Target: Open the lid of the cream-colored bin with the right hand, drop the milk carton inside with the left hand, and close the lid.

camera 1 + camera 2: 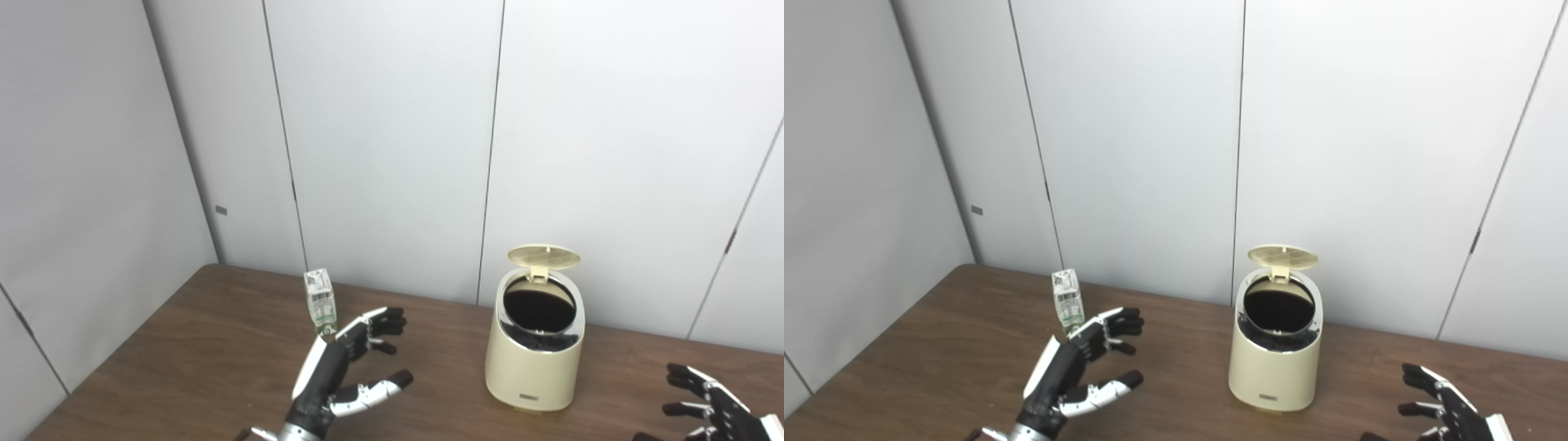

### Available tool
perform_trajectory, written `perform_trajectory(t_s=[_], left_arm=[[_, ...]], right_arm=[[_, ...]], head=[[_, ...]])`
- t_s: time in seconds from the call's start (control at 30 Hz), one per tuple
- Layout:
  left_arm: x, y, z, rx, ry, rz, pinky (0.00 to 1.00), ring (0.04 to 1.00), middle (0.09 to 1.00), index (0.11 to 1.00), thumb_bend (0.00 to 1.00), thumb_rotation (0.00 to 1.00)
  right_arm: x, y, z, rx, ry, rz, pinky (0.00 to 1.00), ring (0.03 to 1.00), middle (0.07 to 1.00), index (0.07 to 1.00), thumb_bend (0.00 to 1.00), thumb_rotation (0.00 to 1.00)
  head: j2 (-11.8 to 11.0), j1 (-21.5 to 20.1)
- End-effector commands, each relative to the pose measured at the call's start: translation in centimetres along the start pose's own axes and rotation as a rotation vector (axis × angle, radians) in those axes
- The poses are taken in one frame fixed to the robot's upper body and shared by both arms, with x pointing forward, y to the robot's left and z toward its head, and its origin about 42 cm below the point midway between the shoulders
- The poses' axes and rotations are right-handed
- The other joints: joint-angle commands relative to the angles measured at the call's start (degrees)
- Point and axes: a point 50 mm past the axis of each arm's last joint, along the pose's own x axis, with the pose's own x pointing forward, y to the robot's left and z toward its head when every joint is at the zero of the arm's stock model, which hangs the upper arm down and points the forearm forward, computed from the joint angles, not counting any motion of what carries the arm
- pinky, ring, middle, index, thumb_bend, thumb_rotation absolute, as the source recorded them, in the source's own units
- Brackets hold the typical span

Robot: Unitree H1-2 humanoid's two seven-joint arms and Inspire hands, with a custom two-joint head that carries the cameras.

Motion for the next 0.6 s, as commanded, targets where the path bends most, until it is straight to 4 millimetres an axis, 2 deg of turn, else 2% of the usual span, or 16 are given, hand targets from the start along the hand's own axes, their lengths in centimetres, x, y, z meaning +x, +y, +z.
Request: perform_trajectory(t_s=[0.0, 0.07, 0.2, 0.27, 0.57], left_arm=[[2.3, 2.1, 2.1, 0.061, -0.090, 0.029, 0.62, 0.739, 0.765, 0.802, 0.73, 0.26], [3.0, 4.1, 2.7, 0.110, -0.101, 0.042, 0.62, 0.728, 0.761, 0.801, 0.74, 0.25], [3.9, 7.0, 3.7, 0.157, -0.111, 0.081, 0.61, 0.698, 0.748, 0.787, 0.74, 0.15], [4.2, 8.2, 4.0, 0.186, -0.111, 0.096, 0.58, 0.686, 0.741, 0.777, 0.75, 0.11], [5.7, 11.5, 4.4, 0.243, -0.088, 0.170, 0.55, 0.695, 0.748, 0.764, 0.79, 0.03]], right_arm=[[1.0, -0.7, 1.9, -0.001, -0.097, -0.025, 0.30, 0.649, 0.809, 0.792, 0.97, 0.38], [1.0, -0.7, 1.9, -0.001, -0.095, -0.027, 0.30, 0.638, 0.801, 0.788, 0.97, 0.38], [1.1, -0.8, 1.7, -0.006, -0.094, -0.028, 0.29, 0.631, 0.795, 0.785, 0.97, 0.39], [1.2, -0.8, 1.6, 0.002, -0.094, -0.025, 0.29, 0.633, 0.796, 0.783, 0.97, 0.39], [1.5, -0.8, 1.6, 0.007, -0.098, -0.016, 0.28, 0.624, 0.795, 0.777, 0.96, 0.40]], head=[[0.0, 0.5], [0.0, 0.5], [0.1, 1.0], [0.1, 1.2], [0.3, 1.7]])
